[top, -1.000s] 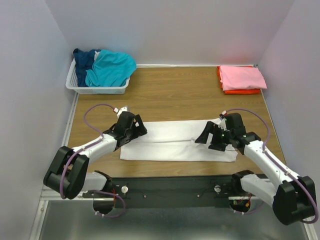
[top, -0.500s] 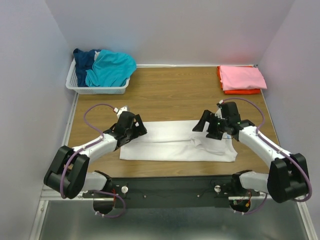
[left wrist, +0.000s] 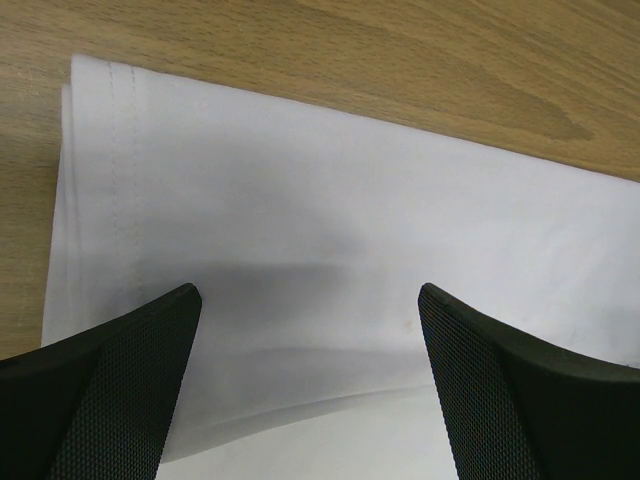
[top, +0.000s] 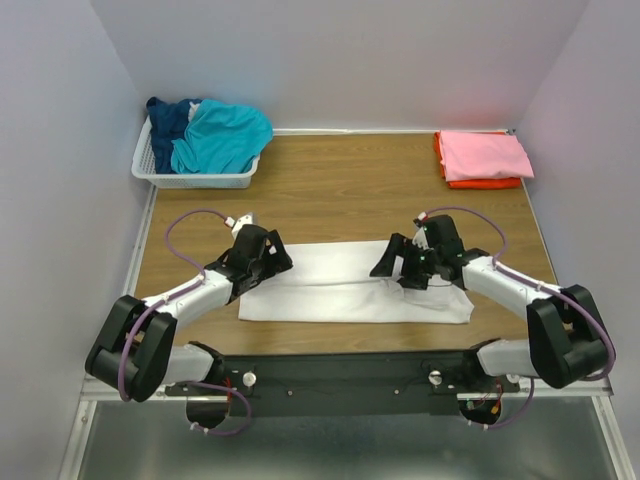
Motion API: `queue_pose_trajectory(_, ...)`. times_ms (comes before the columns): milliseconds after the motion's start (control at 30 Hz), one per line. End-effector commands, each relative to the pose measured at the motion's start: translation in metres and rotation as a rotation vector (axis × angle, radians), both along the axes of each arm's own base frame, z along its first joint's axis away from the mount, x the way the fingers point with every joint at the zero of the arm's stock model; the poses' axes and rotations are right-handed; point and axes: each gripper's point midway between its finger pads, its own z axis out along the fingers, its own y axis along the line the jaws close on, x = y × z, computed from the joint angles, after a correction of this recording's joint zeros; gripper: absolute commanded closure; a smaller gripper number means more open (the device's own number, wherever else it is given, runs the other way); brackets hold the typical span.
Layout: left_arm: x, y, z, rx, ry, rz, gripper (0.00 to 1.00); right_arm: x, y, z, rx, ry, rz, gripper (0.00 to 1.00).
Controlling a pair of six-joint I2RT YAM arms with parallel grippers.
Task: Fold and stack the t-shirts
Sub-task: Fold the tshirt
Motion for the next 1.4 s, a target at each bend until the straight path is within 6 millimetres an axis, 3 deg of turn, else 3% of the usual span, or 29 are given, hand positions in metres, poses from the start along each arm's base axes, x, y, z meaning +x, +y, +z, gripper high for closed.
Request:
queue_pose_trajectory(0, -0.007, 0.012, -0.011, 0.043, 0.029, 0.032, 0.02, -0.013, 0.002, -0.021, 0.003, 0.059, 0.0, 0.0)
queue_pose_trajectory(100, -0.007, 0.012, -0.011, 0.046, 0.029, 0.03, 0.02, -0.023, 0.005, -0.033, 0.011, 0.098, 0.008, 0.0)
queue_pose_trajectory(233, -0.008, 0.014, -0.014, 0.056, 0.035, 0.032, 0.02, -0.035, 0.012, -0.035, 0.035, 0.11, 0.033, 0.0)
queue_pose_trajectory(333, -0.007, 0.013, -0.013, 0.055, 0.031, 0.029, 0.02, -0.035, 0.012, -0.029, 0.042, 0.086, 0.037, 0.0)
queue_pose_trajectory(500, -0.005, 0.02, -0.002, 0.083, 0.006, 0.044, 0.02, -0.023, 0.01, -0.002, 0.039, 0.0, 0.005, 0.0)
queue_pose_trajectory(733, -0.007, 0.034, 0.002, 0.131, 0.004, 0.076, 0.02, -0.016, -0.028, 0.01, -0.133, -0.05, -0.147, 0.0)
queue_pose_trajectory(867, -0.012, 0.032, -0.002, 0.119, 0.017, 0.063, 0.02, -0.032, -0.069, -0.008, -0.35, 0.052, -0.245, 0.0)
queue_pose_trajectory(1033, -0.013, 0.029, -0.005, 0.109, 0.02, 0.048, 0.02, -0.036, -0.089, -0.027, -0.454, 0.107, -0.322, 0.0)
queue_pose_trajectory(1233, -0.01, 0.024, -0.003, 0.097, 0.011, 0.02, 0.02, -0.001, -0.109, -0.035, -0.629, 0.081, -0.328, 0.0)
queue_pose_trajectory(1267, -0.01, 0.021, -0.003, 0.091, 0.012, 0.01, 0.02, 0.005, -0.113, -0.044, -0.648, 0.101, -0.305, 0.0)
queue_pose_trajectory(1333, -0.009, 0.019, -0.003, 0.088, 0.011, -0.001, 0.02, 0.015, -0.109, -0.05, -0.624, 0.116, -0.293, 0.0)
queue_pose_trajectory(1367, -0.009, 0.018, -0.003, 0.088, 0.013, -0.009, 0.02, 0.03, -0.098, -0.047, -0.581, 0.093, -0.281, 0.0)
